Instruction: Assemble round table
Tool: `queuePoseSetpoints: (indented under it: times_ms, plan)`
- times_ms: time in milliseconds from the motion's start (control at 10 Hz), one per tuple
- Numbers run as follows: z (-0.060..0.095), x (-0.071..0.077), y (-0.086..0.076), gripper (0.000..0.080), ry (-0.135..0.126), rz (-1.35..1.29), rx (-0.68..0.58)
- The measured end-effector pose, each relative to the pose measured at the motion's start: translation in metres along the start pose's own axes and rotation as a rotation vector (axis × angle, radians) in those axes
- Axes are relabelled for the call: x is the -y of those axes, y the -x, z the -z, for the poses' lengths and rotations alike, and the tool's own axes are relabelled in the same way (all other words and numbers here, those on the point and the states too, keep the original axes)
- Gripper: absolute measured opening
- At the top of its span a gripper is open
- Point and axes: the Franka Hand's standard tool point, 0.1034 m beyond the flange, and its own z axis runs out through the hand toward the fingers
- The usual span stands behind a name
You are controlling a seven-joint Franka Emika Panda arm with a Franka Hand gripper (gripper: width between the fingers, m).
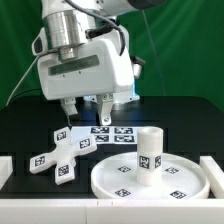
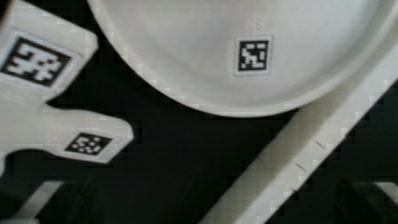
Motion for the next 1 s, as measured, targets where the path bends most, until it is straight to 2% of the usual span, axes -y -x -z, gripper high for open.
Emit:
queuePoseSetpoints:
  times_ms: [200,300,400,500,600,700,800,1000]
  plan:
    - [0.0,-0.002,-0.002,0.0649,0.001,0.017,0.001]
    - [-0.001,-0.008,-0.001,0.0649,0.003,0.078,0.032]
    - [-0.001,-0.027,-0.009,0.0649,0.005,0.112,0.103]
    - [0.0,-0.039,-0.018,0.0649,0.011,0.101,0.15]
    - [0.0,-0.047,-0.018,0.0649,0.025,0.101,0.232]
    - [0.0,-0.052,-0.014,0.0649,0.049,0.079,0.355]
    - [-0.003,-0.057,-0.013,0.0649,0.062,0.047,0.421]
    - [-0.002,-0.06,-0.013,0.0649,0.065,0.03,0.559]
